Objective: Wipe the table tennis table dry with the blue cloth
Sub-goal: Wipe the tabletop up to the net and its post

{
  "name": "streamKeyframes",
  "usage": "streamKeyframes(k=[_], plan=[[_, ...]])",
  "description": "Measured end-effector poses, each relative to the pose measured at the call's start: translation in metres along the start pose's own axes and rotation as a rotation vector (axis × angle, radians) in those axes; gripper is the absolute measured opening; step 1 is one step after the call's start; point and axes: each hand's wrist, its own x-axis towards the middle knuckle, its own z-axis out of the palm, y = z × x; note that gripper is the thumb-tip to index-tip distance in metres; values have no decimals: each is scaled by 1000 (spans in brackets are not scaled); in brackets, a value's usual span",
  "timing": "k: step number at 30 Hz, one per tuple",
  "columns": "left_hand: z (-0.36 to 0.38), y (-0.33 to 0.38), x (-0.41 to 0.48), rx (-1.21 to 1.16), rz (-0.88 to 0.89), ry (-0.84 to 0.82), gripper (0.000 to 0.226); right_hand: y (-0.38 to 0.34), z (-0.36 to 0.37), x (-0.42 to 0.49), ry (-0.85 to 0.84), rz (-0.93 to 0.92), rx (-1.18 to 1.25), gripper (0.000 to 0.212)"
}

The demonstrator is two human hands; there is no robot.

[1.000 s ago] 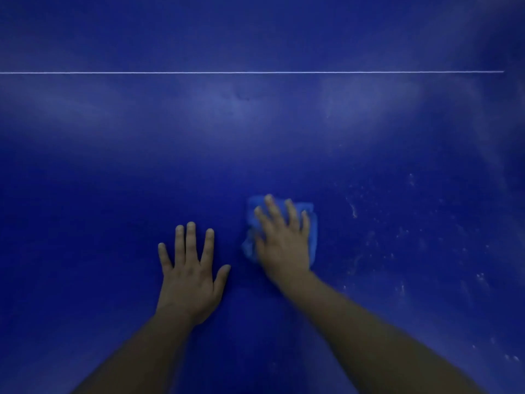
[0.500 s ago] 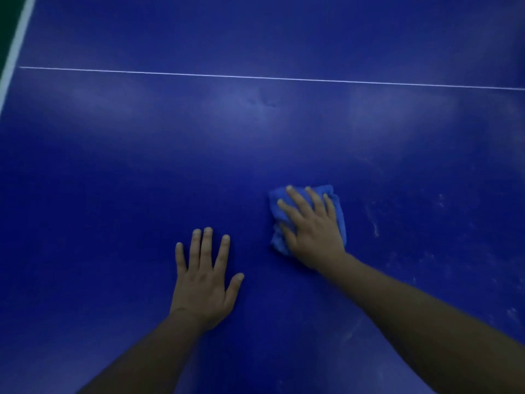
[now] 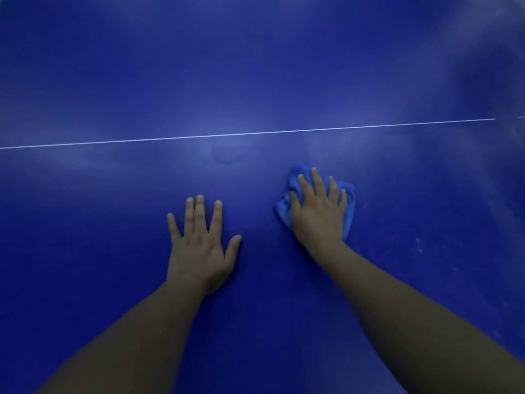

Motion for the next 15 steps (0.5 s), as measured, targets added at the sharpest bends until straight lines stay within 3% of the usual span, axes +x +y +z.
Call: streamKeyframes(k=[2, 4, 7, 10, 12, 15], plan=[[2, 0, -1, 4, 2, 7, 82, -3, 2, -17, 28, -60, 10, 55], [3, 0, -1, 8, -2, 28, 81, -14, 9, -33, -7, -232, -3, 56], [4, 0, 2, 19, -2, 25, 81, -21, 7, 27, 23, -320, -4, 57], [6, 0, 3, 35, 3, 28, 80, -10, -7, 102, 10, -23, 10, 55], [8, -1, 3, 42, 10, 47, 80, -2, -8, 104, 32, 199, 56, 55], [10, -3, 3, 50, 21, 62, 79, -30, -4, 59, 77, 259, 37, 58]])
